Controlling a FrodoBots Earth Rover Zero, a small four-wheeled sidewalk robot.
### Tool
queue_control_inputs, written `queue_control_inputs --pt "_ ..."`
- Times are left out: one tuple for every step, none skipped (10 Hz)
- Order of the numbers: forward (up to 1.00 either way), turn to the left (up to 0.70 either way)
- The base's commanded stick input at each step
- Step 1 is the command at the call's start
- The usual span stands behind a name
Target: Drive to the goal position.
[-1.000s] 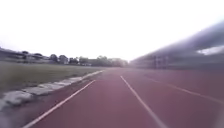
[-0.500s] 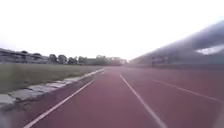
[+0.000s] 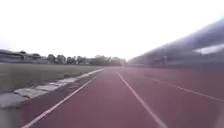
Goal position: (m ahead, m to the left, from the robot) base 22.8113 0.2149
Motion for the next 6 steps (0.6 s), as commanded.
queue_control_inputs --pt "0.7 -0.28" --pt "0.7 -0.29" --pt "0.7 -0.29" --pt "0.7 -0.14" --pt "0.7 -0.04" --pt "0.7 0.0"
